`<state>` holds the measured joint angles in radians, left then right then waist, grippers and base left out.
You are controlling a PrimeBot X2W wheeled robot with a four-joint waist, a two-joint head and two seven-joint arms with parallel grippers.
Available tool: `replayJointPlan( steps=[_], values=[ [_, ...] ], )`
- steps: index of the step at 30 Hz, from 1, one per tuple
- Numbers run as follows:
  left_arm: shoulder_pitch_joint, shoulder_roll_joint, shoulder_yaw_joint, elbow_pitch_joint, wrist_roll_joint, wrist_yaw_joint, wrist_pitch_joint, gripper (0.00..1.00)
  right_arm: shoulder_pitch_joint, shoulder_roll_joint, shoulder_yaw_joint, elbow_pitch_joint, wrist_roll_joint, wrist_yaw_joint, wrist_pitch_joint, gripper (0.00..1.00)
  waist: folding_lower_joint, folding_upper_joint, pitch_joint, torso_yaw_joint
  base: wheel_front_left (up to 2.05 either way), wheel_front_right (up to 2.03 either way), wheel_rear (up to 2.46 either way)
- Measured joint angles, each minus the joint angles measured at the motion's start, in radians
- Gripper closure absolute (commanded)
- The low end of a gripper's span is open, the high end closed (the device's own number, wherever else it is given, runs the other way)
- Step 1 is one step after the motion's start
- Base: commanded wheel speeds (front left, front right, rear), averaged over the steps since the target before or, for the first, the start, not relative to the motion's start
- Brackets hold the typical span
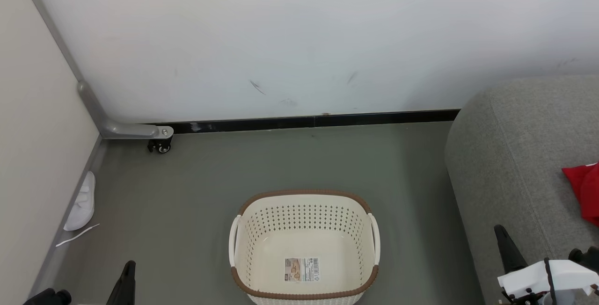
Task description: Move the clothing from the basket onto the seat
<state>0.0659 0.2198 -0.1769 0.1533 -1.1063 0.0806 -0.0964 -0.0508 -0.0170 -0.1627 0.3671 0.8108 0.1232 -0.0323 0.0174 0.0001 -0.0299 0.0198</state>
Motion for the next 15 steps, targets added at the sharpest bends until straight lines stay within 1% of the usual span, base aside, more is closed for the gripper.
replayJointPlan(
  steps=[2,5,10,11,14,15],
  values=[
    [0.0,-0.001,0.009,0.005,-0.025,-0.006,0.01,1.0,0.0,-0.001,0.0,-0.002,0.03,0.0,0.01,1.0,-0.0007,0.0,0.0,-0.001,0.0,0.0,0.0],
    [-0.001,-0.011,0.021,0.013,-0.049,-0.014,0.018,1.0,0.0,-0.002,0.001,-0.004,0.072,0.0,0.015,1.0,-0.0028,0.0,0.002,-0.002,0.0,0.0,0.0],
    [-0.017,-0.031,0.04,0.022,-0.1,-0.034,0.035,1.0,0.0,-0.003,0.002,-0.009,0.147,0.0,0.026,1.0,-0.0073,0.0,0.006,-0.004,0.0,0.0,0.0],
    [-0.021,-0.033,0.049,0.024,-0.116,-0.041,0.041,1.0,0.0,-0.004,0.003,-0.011,0.174,0.0,0.034,1.0,-0.0091,0.0,0.008,-0.005,0.0,0.0,0.0],
    [-0.023,-0.04,0.063,0.03,-0.149,-0.051,0.052,1.0,0.0,-0.007,0.006,-0.015,0.219,0.0,0.043,1.0,-0.0117,0.0,0.011,-0.006,0.0,0.0,0.0],
    [-0.023,-0.04,0.063,0.03,-0.149,-0.051,0.052,1.0,0.0,-0.007,0.006,-0.015,0.219,0.0,0.043,1.0,-0.0117,0.0,0.011,-0.006,0.0,0.0,0.0]
  ],
)
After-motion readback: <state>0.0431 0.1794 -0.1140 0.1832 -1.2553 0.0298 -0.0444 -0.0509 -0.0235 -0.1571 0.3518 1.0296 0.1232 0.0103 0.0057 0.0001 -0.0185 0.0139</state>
